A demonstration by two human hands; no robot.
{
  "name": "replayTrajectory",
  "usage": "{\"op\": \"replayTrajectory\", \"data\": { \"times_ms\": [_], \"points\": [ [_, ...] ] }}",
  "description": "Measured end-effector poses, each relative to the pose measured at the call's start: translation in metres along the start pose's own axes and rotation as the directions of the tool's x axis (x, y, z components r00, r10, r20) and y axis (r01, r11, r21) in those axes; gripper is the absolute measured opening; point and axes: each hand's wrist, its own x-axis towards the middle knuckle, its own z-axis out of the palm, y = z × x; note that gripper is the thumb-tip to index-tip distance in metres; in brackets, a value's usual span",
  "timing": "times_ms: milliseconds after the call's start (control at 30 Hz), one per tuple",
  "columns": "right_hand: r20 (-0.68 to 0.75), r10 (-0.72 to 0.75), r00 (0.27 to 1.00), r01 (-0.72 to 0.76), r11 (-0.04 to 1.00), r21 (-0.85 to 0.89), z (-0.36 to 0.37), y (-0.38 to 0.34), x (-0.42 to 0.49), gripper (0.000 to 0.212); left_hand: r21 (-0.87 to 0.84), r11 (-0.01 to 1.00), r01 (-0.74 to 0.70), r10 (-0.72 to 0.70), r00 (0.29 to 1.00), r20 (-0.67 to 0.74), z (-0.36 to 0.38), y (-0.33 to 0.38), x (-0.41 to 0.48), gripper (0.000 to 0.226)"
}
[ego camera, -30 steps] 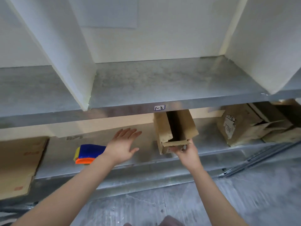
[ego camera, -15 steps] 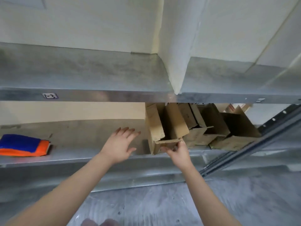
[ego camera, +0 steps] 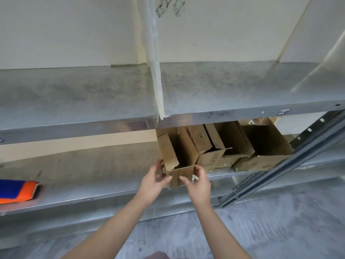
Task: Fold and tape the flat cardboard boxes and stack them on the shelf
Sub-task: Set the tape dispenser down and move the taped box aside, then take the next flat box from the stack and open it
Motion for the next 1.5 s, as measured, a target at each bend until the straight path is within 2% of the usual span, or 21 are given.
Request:
{"op": "replayTrajectory", "data": {
  "times_ms": [100, 233, 400, 500, 567, 600, 633, 700, 767, 800, 867, 967, 1067, 1233, 1500],
  "points": [
    [-0.114, 0.071, 0.991, -0.070, 0.997, 0.013, 0.007, 0.006, 0.000, 0.053, 0.005, 1.000, 0.009, -0.009, 1.000, 0.025, 0.007, -0.004, 0.010, 0.066],
    [-0.137, 0.220, 0.966, -0.202, 0.970, 0.137, 0.006, 0.010, 0.005, 0.045, 0.039, 0.999, -0.015, 0.011, 0.995, 0.098, 0.016, -0.001, 0.023, 0.068],
    [-0.105, 0.291, 0.951, -0.288, 0.957, 0.039, -0.001, 0.013, 0.013, 0.039, 0.074, 0.997, -0.031, 0.014, 0.976, 0.219, 0.010, -0.004, 0.037, 0.066],
    [-0.073, 0.296, 0.952, -0.299, 0.954, -0.035, -0.005, 0.016, 0.014, 0.041, 0.261, 0.963, -0.063, -0.001, 0.971, 0.240, -0.001, -0.004, 0.040, 0.078],
    [-0.056, 0.248, 0.967, -0.253, 0.962, -0.104, -0.009, 0.016, 0.008, 0.046, 0.392, 0.916, -0.082, -0.011, 0.973, 0.230, -0.009, -0.003, 0.040, 0.078],
    [-0.044, 0.209, 0.977, -0.213, 0.964, -0.157, -0.011, 0.017, 0.003, 0.049, 0.487, 0.865, -0.123, 0.006, 0.972, 0.235, -0.013, -0.003, 0.039, 0.076],
    [-0.030, 0.163, 0.986, -0.165, 0.961, -0.223, -0.013, 0.017, -0.001, 0.052, 0.607, 0.772, -0.190, 0.037, 0.966, 0.256, -0.017, -0.002, 0.038, 0.073],
    [0.012, 0.057, 0.998, -0.048, 0.923, -0.381, -0.017, 0.017, -0.008, 0.057, 0.788, 0.518, -0.334, 0.109, 0.939, 0.326, -0.027, -0.002, 0.034, 0.070],
    [0.064, -0.025, 0.998, 0.055, 0.850, -0.523, -0.023, 0.013, -0.015, 0.064, 0.855, 0.301, -0.422, 0.153, 0.907, 0.393, -0.037, 0.002, 0.027, 0.068],
    [0.081, -0.049, 0.995, 0.087, 0.818, -0.569, -0.026, 0.011, -0.018, 0.067, 0.864, 0.228, -0.450, 0.172, 0.892, 0.419, -0.041, 0.005, 0.023, 0.067],
    [0.103, -0.090, 0.991, 0.135, 0.775, -0.617, -0.033, 0.004, -0.026, 0.069, 0.866, 0.153, -0.476, 0.211, 0.872, 0.441, -0.048, 0.012, 0.011, 0.065],
    [0.159, -0.169, 0.973, 0.232, 0.706, -0.669, -0.037, -0.009, -0.049, 0.064, 0.871, 0.097, -0.482, 0.259, 0.857, 0.445, -0.057, 0.016, -0.015, 0.064],
    [0.247, -0.208, 0.946, 0.322, 0.649, -0.689, -0.028, -0.020, -0.083, 0.062, 0.883, 0.072, -0.464, 0.290, 0.857, 0.426, -0.067, 0.011, -0.051, 0.064],
    [0.350, -0.250, 0.903, 0.428, 0.611, -0.666, 0.008, -0.040, -0.145, 0.063, 0.911, 0.132, -0.391, 0.272, 0.898, 0.346, -0.107, 0.000, -0.120, 0.066],
    [0.481, -0.336, 0.810, 0.584, 0.538, -0.607, 0.127, -0.099, -0.234, 0.064, 0.953, 0.176, -0.246, 0.267, 0.944, 0.195, -0.253, -0.032, -0.207, 0.065]
  ]
}}
